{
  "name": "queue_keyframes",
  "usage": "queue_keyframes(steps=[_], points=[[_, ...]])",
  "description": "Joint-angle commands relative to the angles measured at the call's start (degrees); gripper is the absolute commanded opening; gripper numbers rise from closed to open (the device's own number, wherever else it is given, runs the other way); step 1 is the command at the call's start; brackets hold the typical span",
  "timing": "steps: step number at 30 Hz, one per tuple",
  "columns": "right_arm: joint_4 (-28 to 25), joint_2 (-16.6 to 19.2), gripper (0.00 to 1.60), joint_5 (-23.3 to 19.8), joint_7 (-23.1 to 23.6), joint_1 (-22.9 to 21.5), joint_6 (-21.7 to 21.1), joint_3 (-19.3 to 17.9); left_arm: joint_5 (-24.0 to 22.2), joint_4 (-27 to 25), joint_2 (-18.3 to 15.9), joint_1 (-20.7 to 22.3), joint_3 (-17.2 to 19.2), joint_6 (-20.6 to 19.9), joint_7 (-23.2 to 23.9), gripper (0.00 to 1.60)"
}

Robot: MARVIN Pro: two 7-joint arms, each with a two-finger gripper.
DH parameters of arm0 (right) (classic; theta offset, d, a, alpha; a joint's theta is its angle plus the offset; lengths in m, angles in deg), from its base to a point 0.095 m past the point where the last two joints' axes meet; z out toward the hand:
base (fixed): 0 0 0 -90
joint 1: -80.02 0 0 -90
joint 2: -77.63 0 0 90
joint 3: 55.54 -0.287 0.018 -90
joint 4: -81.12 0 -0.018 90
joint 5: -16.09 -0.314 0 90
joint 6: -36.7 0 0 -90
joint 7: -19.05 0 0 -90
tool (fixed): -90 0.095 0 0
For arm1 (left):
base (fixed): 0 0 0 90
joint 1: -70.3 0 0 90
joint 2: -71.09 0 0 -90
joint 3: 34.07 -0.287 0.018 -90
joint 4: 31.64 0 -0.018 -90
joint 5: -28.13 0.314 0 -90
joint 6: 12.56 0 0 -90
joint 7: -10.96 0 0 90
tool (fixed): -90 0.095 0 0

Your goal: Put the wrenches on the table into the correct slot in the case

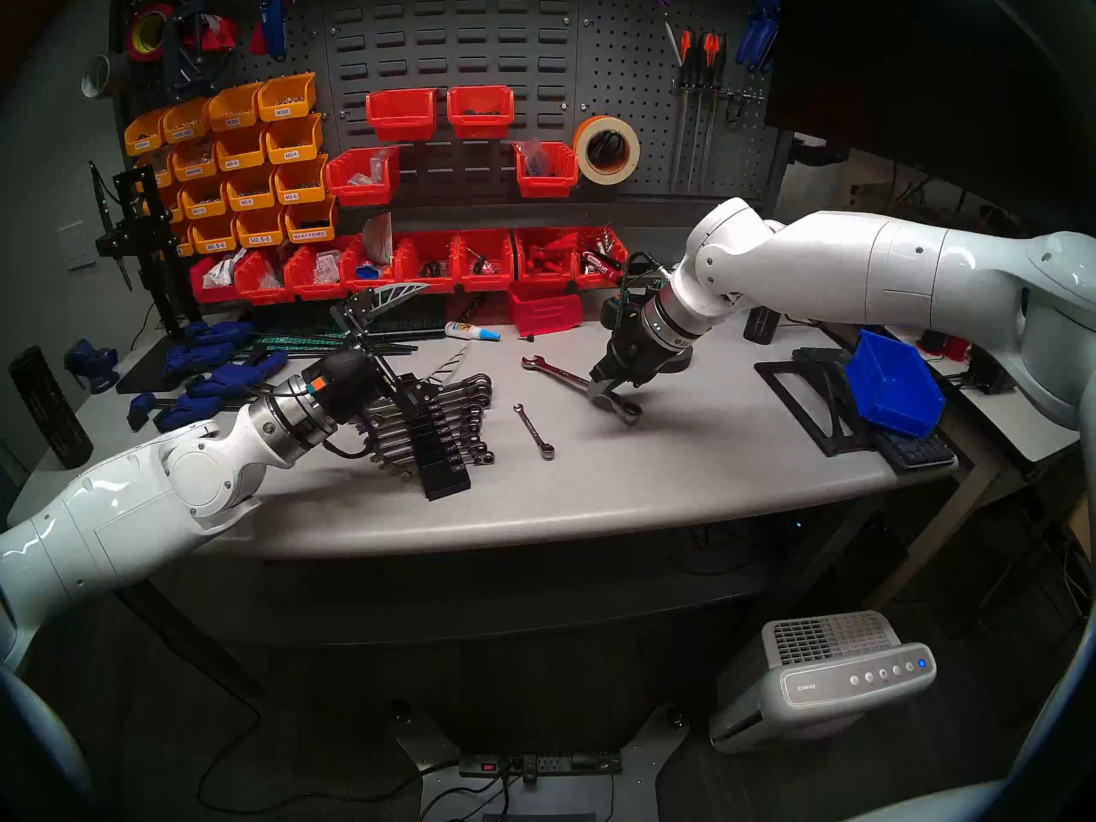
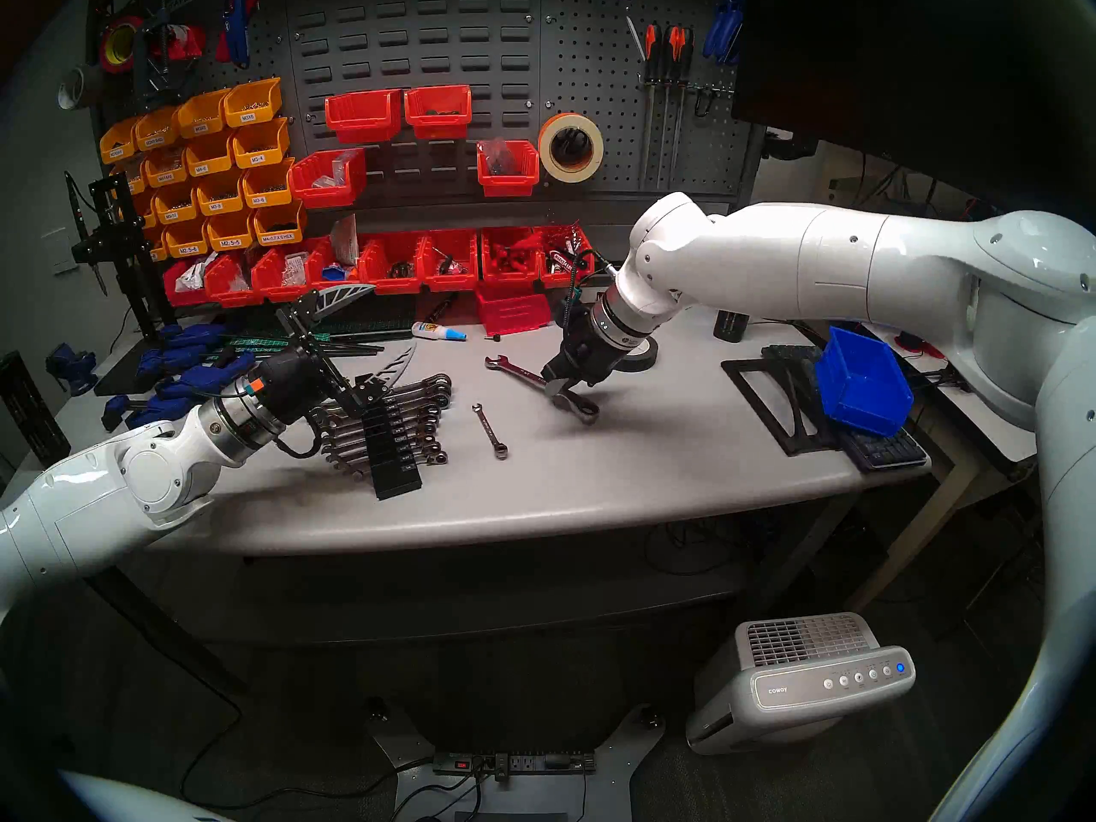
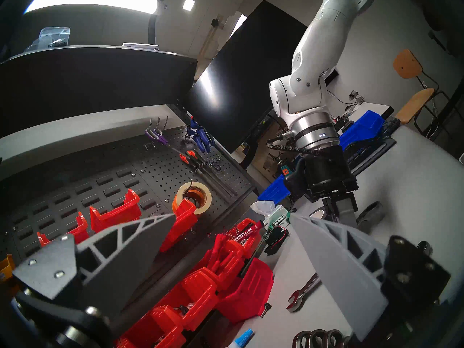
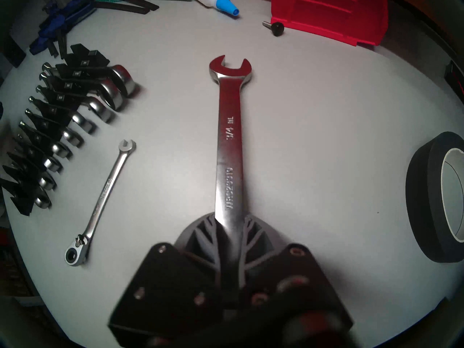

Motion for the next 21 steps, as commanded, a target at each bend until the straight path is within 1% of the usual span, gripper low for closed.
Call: queue_keyframes(steps=[1, 8, 9, 12, 13, 14, 16, 17, 18, 19, 20, 21], points=[[6.4, -0.7, 0.00, -2.3, 6.7, 0.6, 0.4, -3.0, -0.1, -0.3, 0.0, 1.4, 1.2, 0.2, -0.3, 1.60], [11.4, -2.5, 0.00, -3.6, 13.9, 2.4, -1.0, -3.5, -0.1, -0.3, 0.0, 1.4, 1.2, 0.2, -0.3, 1.60], [11.7, -2.6, 0.00, -4.1, 14.1, 2.6, -1.3, -3.7, -0.1, -0.3, 0.0, 1.4, 1.2, 0.2, -0.3, 1.60], [13.4, -3.0, 0.00, -4.6, 17.4, 3.0, -2.1, -4.0, -0.1, -0.3, 0.0, 1.4, 1.2, 0.2, -0.3, 1.60], [13.2, -2.7, 0.00, -5.6, 17.6, 3.1, -2.5, -4.5, -0.1, -0.3, 0.0, 1.4, 1.1, 0.2, -0.3, 1.60], [13.9, -2.9, 0.00, -5.3, 19.6, 3.1, -3.0, -4.3, -0.1, -0.3, 0.0, 1.4, 1.1, 0.2, -0.3, 1.60], [14.4, -3.0, 0.00, -5.9, 19.6, 3.2, -3.4, -4.8, -0.1, -0.3, 0.0, 1.4, 1.1, 0.2, -0.3, 1.60], [15.9, -3.7, 0.00, -5.8, 21.8, 3.3, -4.1, -4.7, -0.1, -0.3, 0.0, 1.4, 1.1, 0.2, -0.3, 1.60], [15.9, -3.7, 0.00, -5.8, 21.8, 3.3, -4.1, -4.7, -0.1, -0.3, 0.0, 1.4, 1.1, 0.2, -0.3, 1.60], [17.4, -4.4, 0.00, -5.7, 24.2, 3.5, -4.7, -4.6, -0.1, -0.3, 0.0, 1.3, 1.1, 0.2, -0.3, 1.60], [17.7, -4.6, 0.00, -5.7, 24.0, 3.5, -5.1, -4.7, -0.1, -0.3, 0.0, 1.3, 1.1, 0.2, -0.3, 1.60], [18.5, -5.0, 0.00, -5.6, 25.5, 3.6, -5.5, -4.6, -0.1, -0.3, 0.0, 1.3, 1.1, 0.2, -0.3, 1.60]])
